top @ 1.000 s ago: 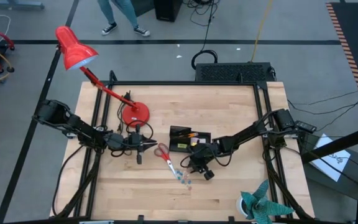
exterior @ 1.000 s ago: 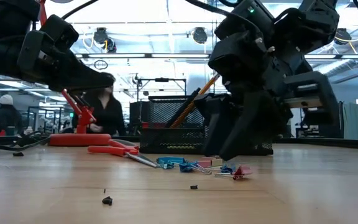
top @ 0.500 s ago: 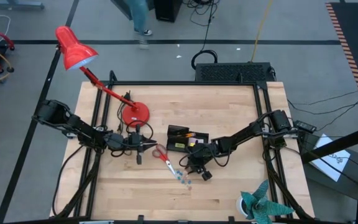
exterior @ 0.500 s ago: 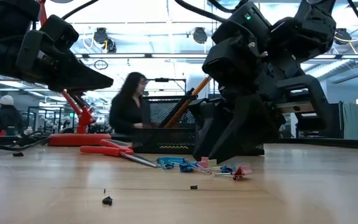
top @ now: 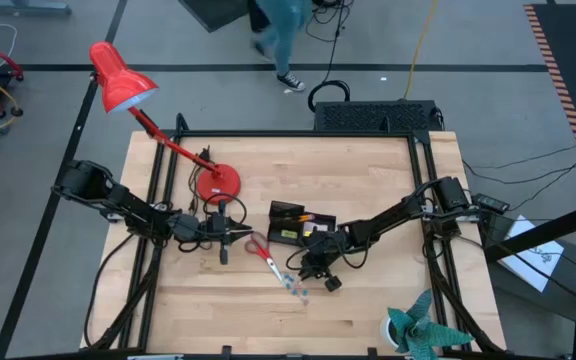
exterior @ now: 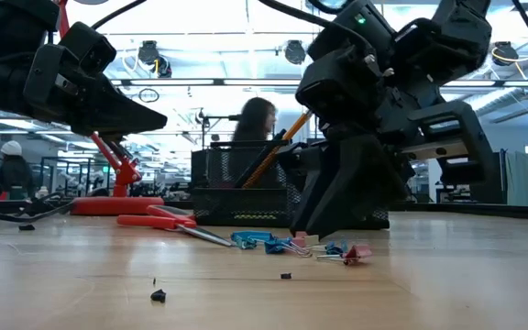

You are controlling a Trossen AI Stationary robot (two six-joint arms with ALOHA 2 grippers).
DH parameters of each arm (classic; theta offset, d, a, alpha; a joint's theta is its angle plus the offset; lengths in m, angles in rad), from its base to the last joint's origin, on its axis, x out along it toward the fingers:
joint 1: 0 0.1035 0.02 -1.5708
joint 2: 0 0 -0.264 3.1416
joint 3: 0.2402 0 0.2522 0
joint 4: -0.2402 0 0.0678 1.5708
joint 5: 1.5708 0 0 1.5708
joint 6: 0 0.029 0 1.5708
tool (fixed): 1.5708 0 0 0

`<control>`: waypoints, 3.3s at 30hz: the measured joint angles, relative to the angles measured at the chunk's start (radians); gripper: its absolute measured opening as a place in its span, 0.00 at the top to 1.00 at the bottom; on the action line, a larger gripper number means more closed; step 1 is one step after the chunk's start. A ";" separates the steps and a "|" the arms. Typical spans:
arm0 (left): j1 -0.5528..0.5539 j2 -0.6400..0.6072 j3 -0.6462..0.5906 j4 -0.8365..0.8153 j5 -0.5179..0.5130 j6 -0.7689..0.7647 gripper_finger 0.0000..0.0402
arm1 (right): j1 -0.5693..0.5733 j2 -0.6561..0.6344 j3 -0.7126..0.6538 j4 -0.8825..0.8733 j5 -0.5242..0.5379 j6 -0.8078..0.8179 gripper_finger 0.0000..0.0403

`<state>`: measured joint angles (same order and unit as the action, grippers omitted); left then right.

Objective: Pick and place office supplies into organizer
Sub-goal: Put the pink binder clip into the black desk organizer, then adjust the black desk organizer

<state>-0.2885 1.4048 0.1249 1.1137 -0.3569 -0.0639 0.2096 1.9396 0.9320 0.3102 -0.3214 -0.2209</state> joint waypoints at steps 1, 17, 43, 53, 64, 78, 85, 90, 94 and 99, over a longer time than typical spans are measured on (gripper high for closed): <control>0.000 0.000 0.000 0.000 0.000 0.000 0.88 | 0.000 0.000 0.018 -0.029 0.002 0.000 0.86; -0.002 0.000 0.000 -0.005 0.000 -0.017 0.88 | 0.002 0.002 0.245 -0.324 0.065 -0.057 0.87; -0.009 0.000 0.000 -0.011 0.000 -0.029 0.88 | -0.019 -0.106 0.301 -0.460 0.619 0.008 0.89; -0.009 0.000 0.000 -0.011 0.000 -0.024 0.88 | -0.060 -0.106 0.238 -0.382 0.502 0.030 0.88; -0.009 0.000 0.000 -0.011 0.000 -0.025 0.88 | -0.064 -0.106 0.231 -0.384 0.502 0.029 0.83; -0.009 0.000 0.000 -0.011 -0.004 -0.042 0.88 | -0.064 -0.106 0.231 -0.333 0.503 0.029 0.76; 0.026 0.000 0.000 -0.059 -0.259 -0.240 0.88 | -0.023 -0.158 0.231 -0.320 0.538 0.028 0.79; 0.105 0.000 0.075 -0.249 -0.236 -0.313 0.88 | 0.021 -0.210 0.231 -0.334 0.612 0.013 0.87; 0.178 0.000 0.172 -0.408 -0.219 -0.267 0.88 | 0.054 -0.244 0.218 -0.334 0.610 0.023 0.98; 0.260 0.000 0.242 -0.506 -0.155 -0.197 0.88 | 0.082 -0.271 0.175 -0.339 0.613 0.069 0.99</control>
<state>-0.0285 1.4052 0.3670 0.6073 -0.5116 -0.2610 0.2920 1.6686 1.1071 -0.0293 0.2918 -0.1521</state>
